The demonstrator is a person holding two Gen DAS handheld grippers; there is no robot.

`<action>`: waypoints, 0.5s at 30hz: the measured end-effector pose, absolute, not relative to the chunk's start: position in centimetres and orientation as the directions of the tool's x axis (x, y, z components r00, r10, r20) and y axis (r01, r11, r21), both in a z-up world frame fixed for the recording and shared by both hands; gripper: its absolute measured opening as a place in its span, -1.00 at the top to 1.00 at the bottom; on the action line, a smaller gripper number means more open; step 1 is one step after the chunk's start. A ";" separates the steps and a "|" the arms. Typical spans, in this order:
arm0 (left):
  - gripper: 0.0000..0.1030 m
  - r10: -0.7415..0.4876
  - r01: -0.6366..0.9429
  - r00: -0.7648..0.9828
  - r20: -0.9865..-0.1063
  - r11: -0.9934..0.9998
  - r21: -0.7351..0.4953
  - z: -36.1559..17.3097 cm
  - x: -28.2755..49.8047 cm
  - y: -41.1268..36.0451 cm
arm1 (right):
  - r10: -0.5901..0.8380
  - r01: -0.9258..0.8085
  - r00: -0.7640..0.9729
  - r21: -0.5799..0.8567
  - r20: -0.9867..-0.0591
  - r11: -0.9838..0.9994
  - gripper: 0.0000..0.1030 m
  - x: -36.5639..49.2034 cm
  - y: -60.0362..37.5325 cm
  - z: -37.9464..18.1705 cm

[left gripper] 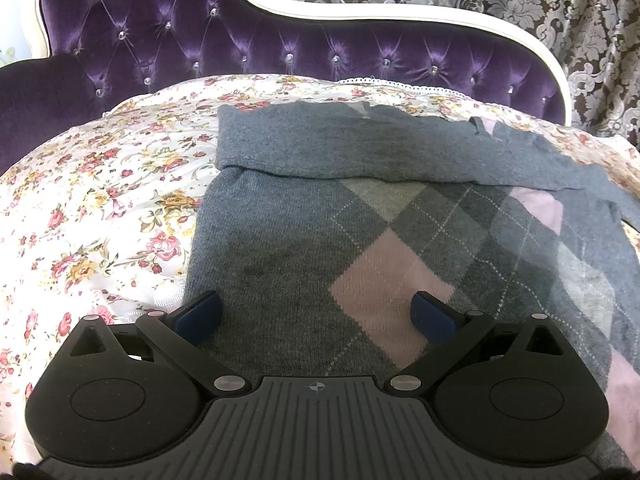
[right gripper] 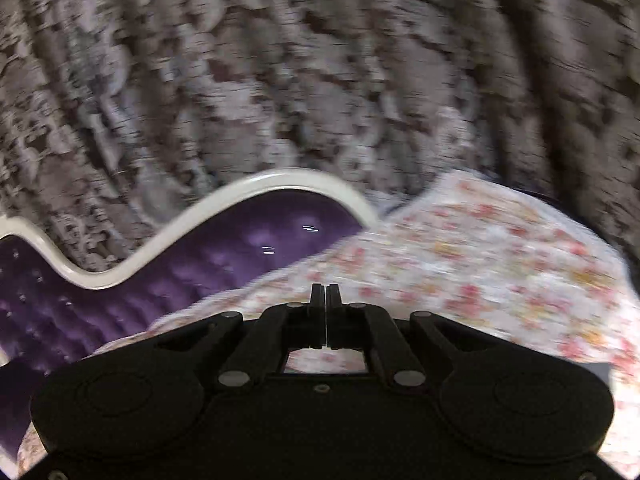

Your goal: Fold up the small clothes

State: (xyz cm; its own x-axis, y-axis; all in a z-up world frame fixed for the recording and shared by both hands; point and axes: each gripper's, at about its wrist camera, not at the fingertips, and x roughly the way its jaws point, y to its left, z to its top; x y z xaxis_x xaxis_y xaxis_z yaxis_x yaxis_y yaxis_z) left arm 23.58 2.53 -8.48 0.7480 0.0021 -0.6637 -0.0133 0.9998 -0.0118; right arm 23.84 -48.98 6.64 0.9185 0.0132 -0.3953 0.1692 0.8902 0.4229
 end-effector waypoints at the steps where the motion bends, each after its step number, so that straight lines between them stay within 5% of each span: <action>1: -0.99 0.002 -0.013 0.748 -0.664 1.000 -0.012 -8.5 23.6 2.5 | 0.026 0.162 0.915 0.425 -0.402 0.890 0.75 24.7 -48.2 6.7; 4: -0.99 0.002 -0.013 0.748 -0.664 1.000 -0.013 -8.5 23.6 2.5 | 0.001 0.184 0.890 0.362 -0.455 0.914 0.55 26.6 -46.4 5.3; 6: -0.99 0.001 -0.014 0.749 -0.663 1.000 -0.014 -8.5 23.6 2.5 | -0.026 0.204 0.869 0.311 -0.494 0.928 0.18 27.1 -45.7 3.9; 11: -0.99 0.001 -0.014 0.749 -0.663 1.000 -0.014 -8.5 23.5 2.6 | -0.120 0.271 0.801 0.176 -0.587 0.946 0.08 27.0 -45.7 0.4; 15: -1.00 0.002 -0.014 0.748 -0.663 1.000 -0.012 -8.5 23.5 2.6 | -0.179 0.304 0.775 0.109 -0.605 0.946 -0.33 26.0 -46.0 -1.0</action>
